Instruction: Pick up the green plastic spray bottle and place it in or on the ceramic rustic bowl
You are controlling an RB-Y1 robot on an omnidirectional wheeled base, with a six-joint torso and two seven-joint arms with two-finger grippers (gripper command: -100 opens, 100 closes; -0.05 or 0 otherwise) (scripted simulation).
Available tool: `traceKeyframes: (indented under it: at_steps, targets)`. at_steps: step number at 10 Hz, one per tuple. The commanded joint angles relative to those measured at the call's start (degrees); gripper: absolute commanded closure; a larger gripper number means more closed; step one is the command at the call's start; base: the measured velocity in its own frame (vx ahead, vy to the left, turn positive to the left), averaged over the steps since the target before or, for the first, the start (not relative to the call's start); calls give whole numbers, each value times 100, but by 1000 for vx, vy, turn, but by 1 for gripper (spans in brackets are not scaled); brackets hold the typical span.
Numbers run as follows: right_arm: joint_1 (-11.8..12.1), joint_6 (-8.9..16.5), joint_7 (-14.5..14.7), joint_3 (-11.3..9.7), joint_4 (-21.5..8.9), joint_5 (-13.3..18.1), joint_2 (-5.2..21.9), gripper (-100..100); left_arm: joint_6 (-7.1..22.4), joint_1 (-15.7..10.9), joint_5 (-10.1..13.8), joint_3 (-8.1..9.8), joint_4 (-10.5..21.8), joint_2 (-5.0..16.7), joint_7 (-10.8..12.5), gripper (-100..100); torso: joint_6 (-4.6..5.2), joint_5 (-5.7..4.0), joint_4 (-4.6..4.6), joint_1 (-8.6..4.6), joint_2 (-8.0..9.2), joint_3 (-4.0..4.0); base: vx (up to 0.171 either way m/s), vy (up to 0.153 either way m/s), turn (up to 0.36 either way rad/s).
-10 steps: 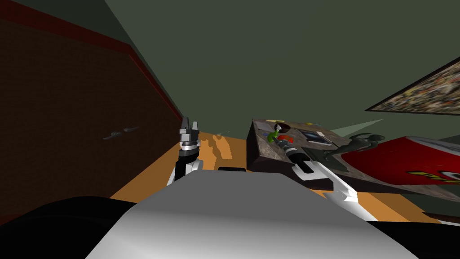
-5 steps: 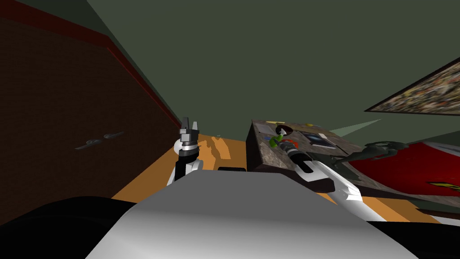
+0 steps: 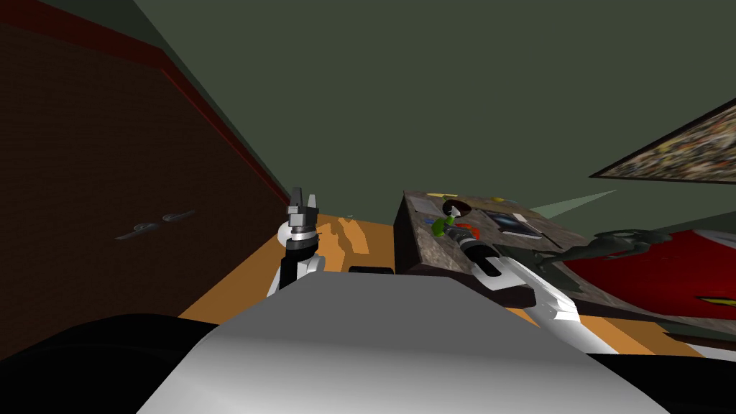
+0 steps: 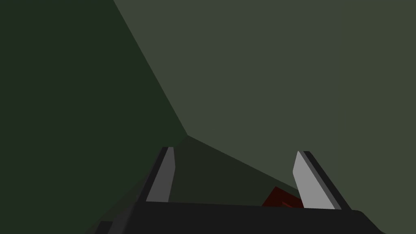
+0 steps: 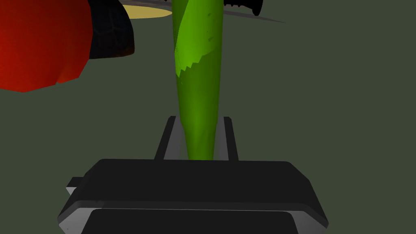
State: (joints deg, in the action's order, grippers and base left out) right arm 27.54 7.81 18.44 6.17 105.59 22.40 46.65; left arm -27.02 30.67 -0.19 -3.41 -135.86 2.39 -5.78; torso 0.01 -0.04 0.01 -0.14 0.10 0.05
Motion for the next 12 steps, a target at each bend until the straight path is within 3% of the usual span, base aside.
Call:
traceKeyframes:
  at_steps: [1, 2, 3, 4, 5, 6, 12]
  targets:
    - [0, 0, 0, 0, 0, 0, 0, 100, 0, 0, 0, 0, 0, 0, 0, 0, 0, 0, 0, 0, 0, 0, 0, 0, 0]
    - [0, 0, 0, 0, 0, 0, 0, 100, 0, 0, 0, 0, 0, 0, 0, 0, 0, 0, 0, 0, 0, 0, 0, 0, 0]
    - [0, 0, 0, 0, 0, 0, 0, 0, 0, 0, 0, 0, 0, 0, 0, 0, 0, 0, 0, 0, 0, 0, 0, 0, 0]
    - [0, 0, 0, 0, 0, 0, 0, 100, 0, 0, 0, 0, 0, 0, 0, 0, 0, 0, 0, 0, 0, 0, 0, 0, 0]
    - [0, 0, 0, 0, 0, 0, 0, 0, 0, 0, 0, 0, 0, 0, 0, 0, 0, 0, 0, 0, 0, 0, 0, 0, 0]
    - [-26, 75, -57, 21, -61, -200, 103, 100, 0, 0, 0, 0, 0, 0, 0, 0, 0, 0, 0, 0, 0, 0, -86, 34, 132]
    - [-102, 362, -265, 104, -304, -920, 505, 100, 0, -2, 0, 0, 0, 0, 0, 0, -1, -32, -6, -6, 56, 23, -155, 27, 122]
